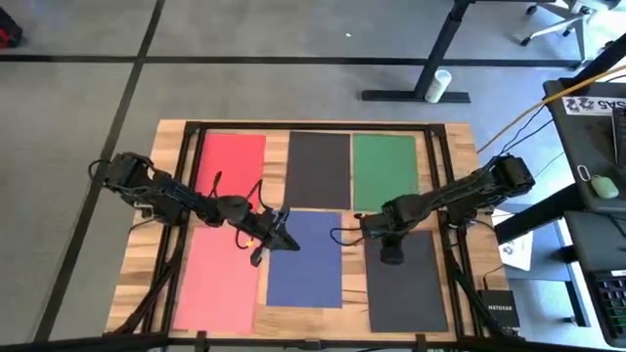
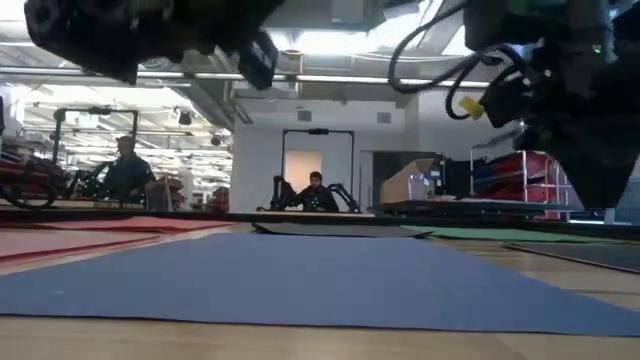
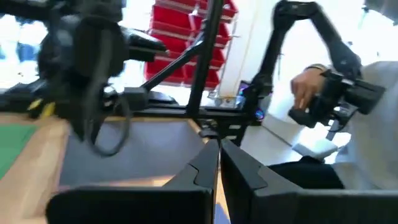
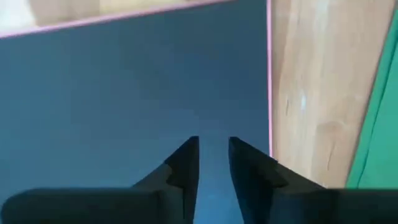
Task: Organize paper
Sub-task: Stack the black paper on the stacked black paper
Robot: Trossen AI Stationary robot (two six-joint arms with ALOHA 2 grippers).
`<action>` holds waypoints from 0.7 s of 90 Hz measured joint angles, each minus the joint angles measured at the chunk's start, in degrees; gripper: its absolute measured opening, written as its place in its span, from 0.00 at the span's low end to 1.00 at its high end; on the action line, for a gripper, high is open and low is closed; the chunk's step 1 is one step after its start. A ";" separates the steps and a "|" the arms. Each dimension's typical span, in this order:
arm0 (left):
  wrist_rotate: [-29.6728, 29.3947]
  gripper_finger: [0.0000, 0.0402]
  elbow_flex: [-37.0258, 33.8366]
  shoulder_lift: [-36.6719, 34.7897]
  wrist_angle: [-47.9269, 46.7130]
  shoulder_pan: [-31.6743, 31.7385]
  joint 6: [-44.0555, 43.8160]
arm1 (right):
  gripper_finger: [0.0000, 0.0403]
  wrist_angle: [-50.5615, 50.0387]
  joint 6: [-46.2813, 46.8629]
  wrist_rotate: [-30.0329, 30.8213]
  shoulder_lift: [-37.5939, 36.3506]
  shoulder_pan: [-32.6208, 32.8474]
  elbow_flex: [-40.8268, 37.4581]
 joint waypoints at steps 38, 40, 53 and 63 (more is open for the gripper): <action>-1.99 0.00 -3.43 0.00 0.02 -0.92 -2.98 | 0.37 17.57 1.68 6.98 0.02 -0.05 -8.12; -2.05 0.00 -3.43 0.00 0.00 -1.01 -2.98 | 0.37 18.01 1.68 7.86 0.02 -0.05 -8.19; -2.08 0.00 -3.43 0.00 -0.02 -1.41 -2.98 | 0.36 20.15 0.51 10.59 0.02 -0.05 -8.20; -2.08 0.00 -3.43 0.09 -0.16 -1.41 -2.11 | 0.36 22.12 0.13 10.72 0.02 -0.05 -8.20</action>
